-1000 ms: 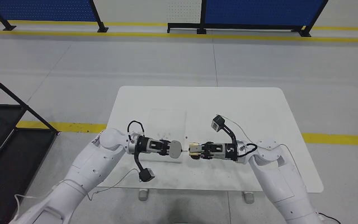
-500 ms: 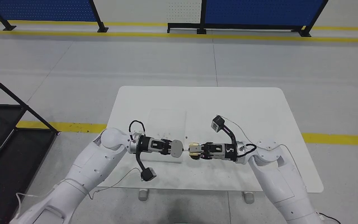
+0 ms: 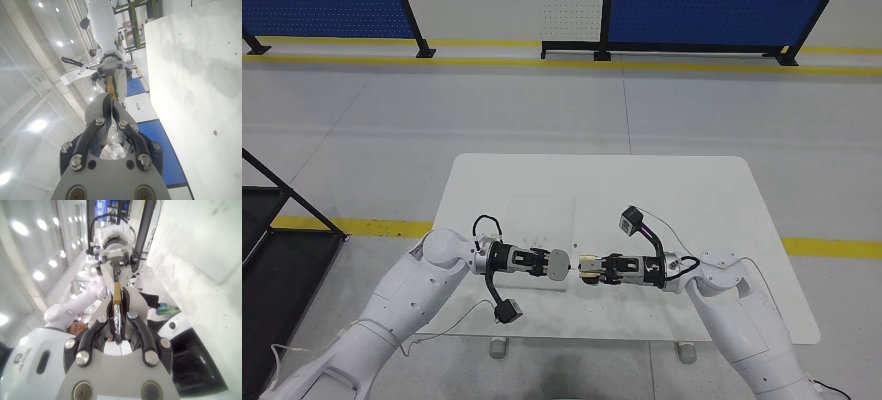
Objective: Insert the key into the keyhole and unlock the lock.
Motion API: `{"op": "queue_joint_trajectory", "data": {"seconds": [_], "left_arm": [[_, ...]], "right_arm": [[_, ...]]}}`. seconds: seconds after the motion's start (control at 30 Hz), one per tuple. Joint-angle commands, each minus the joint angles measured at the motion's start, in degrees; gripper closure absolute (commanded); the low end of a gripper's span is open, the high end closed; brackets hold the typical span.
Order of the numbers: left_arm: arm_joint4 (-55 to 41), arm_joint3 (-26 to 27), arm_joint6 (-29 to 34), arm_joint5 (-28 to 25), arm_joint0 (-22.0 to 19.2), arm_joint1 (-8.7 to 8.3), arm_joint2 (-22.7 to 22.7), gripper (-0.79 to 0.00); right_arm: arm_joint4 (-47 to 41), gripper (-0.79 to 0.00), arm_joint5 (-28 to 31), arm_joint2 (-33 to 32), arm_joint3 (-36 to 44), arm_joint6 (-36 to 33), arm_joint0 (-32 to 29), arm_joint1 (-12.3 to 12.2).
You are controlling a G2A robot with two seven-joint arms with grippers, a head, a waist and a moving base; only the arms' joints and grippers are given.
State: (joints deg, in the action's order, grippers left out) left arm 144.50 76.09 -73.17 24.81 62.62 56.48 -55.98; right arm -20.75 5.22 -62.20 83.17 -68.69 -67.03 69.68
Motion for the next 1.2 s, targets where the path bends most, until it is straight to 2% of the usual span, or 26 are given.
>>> {"op": "queue_joint_trajectory", "data": {"seconds": [0.0, 1.17], "left_arm": [[0.0, 0.0, 0.1, 0.1, 0.0, 0.00, 0.0, 0.000], [1.3, 0.4, 4.0, 1.1, 0.3, 0.28, 0.6, 0.000]], "right_arm": [[-0.1, 0.000, 0.0, 0.1, 0.0, 0.1, 0.0, -0.1], [-0.9, 0.000, 0.0, 1.4, 0.7, 2.5, -0.2, -1.0]]}}
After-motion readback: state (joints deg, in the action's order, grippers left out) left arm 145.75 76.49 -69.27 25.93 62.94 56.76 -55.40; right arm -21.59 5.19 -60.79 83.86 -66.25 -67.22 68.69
